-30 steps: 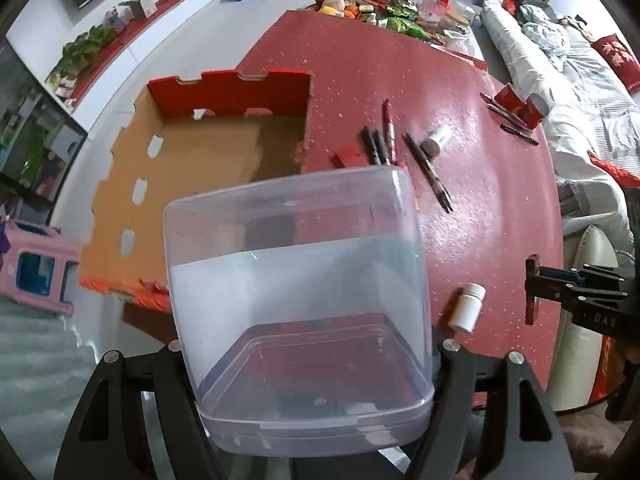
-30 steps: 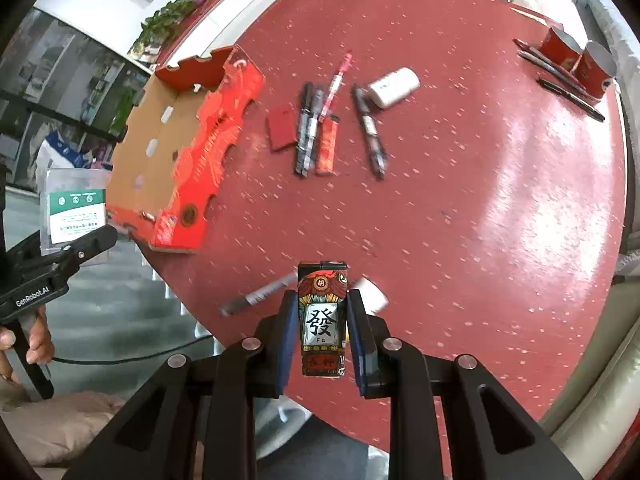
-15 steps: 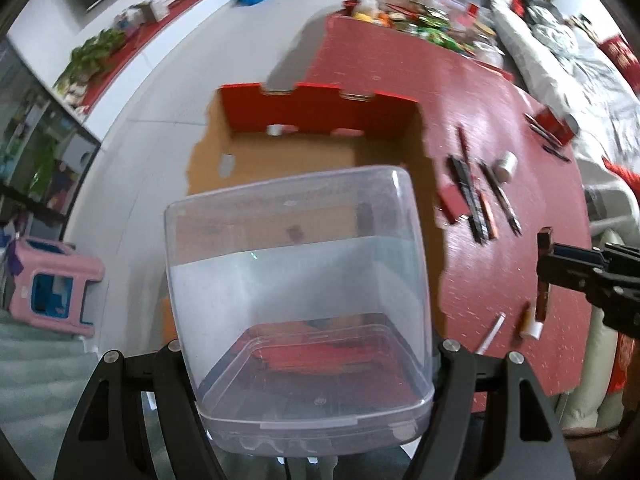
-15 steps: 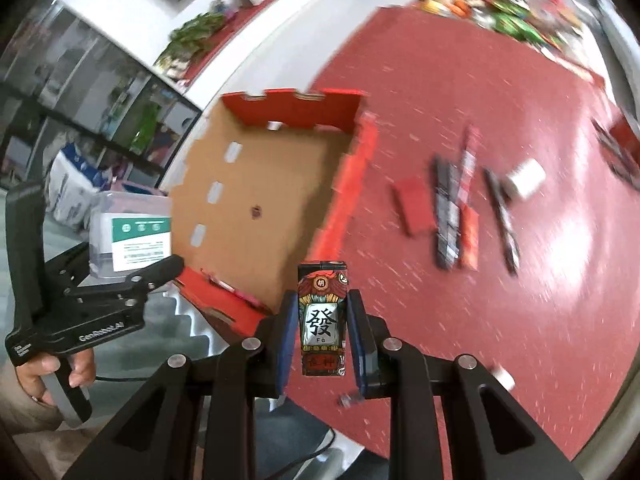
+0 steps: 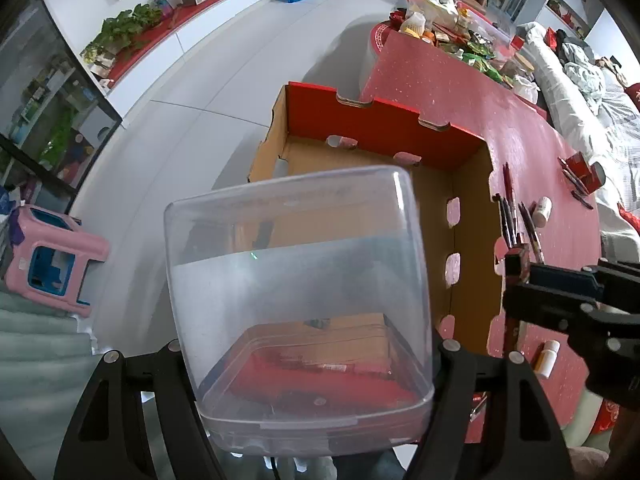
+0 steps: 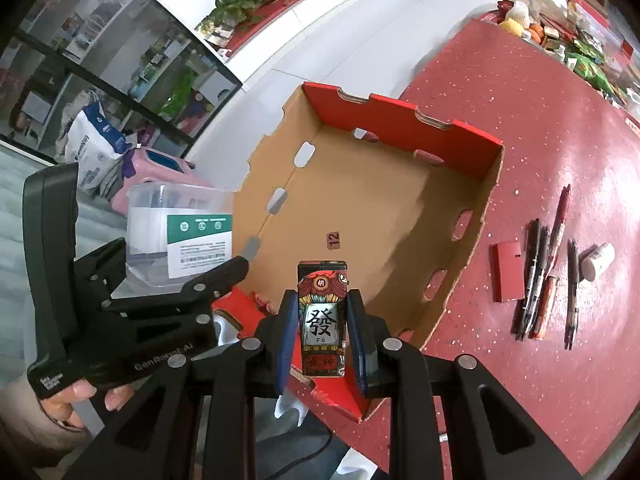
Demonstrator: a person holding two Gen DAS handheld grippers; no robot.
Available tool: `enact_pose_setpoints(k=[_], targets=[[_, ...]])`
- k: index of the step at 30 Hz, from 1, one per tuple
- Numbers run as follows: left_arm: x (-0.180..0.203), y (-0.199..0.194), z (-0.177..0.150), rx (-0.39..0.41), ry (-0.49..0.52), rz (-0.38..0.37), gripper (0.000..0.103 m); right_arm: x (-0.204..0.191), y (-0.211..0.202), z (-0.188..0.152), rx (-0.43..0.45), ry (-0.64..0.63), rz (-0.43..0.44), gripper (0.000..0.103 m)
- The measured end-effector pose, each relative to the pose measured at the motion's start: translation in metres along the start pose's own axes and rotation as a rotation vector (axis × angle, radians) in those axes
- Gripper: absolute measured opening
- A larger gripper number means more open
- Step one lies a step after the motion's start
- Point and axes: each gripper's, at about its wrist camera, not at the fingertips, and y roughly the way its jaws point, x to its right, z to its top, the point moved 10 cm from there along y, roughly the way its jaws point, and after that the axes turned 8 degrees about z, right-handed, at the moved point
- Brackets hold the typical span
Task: Organize rigid objects
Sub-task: 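Carry the tin and plastic box over the open cardboard box with both tools, then open the right tool to drop the tin while the left tool releases the plastic box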
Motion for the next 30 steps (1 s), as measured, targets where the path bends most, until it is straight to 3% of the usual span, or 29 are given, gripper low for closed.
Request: enact_pose_setpoints(k=[5,25,30], targets=[[0.001,0.007,0.009,-0.003,-0.006,-0.003,0.077,0.006,0.004,0.006,-0.010,0.026,-0.018,0.025],[0.036,0.058,0.059,-0.025,0.090,0.101,0.077,0.066,0.038,0.053,-0.018,0.225,-0.047,0.025],[0.040,0.082,0.049,-0.095,0.129,0.142,0.077,0.078,0.053,0.055,-0.053,0.249,-0.054,0.025]])
